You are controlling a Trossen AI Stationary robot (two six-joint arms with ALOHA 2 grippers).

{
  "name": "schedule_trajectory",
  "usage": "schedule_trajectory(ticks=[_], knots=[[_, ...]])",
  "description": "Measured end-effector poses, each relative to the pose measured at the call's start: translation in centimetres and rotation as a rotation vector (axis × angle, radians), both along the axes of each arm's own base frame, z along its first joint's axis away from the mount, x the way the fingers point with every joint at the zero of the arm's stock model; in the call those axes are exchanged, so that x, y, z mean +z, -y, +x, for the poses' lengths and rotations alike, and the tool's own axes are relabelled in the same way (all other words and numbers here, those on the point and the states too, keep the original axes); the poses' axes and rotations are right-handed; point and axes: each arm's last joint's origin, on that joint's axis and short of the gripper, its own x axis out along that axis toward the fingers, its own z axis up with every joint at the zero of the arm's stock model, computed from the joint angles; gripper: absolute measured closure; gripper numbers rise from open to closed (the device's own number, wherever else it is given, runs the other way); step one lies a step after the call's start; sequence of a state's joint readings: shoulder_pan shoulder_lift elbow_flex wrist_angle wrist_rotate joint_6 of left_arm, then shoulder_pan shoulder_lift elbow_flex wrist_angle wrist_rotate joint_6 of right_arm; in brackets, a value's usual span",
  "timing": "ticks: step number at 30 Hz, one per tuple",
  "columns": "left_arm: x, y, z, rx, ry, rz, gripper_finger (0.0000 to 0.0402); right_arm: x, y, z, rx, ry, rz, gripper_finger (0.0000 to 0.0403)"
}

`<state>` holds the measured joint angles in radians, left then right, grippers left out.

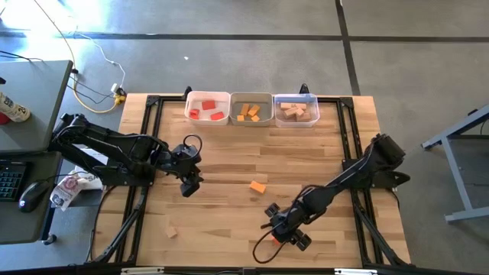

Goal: Sort & place blocks by color
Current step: Put the orange block into the white bin

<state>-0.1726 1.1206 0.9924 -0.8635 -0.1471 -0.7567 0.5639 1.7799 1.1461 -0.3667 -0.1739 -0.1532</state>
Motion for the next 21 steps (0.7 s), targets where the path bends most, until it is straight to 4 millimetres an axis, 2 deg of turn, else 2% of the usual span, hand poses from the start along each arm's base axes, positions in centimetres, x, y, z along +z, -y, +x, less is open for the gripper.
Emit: schedule_trajectory(ticks=[16,21], knots=[[0.0,0.0,0.0,0.001,0.000,0.002,0.0229,-3.6,-1.2,0.4,0.007,-0.068,-0.035,0.0190],[0.0,0.0,0.0,0.001,0.000,0.002,0.0229,-3.9,-1.2,0.5,0.006,-0.071,-0.037,0.0190]])
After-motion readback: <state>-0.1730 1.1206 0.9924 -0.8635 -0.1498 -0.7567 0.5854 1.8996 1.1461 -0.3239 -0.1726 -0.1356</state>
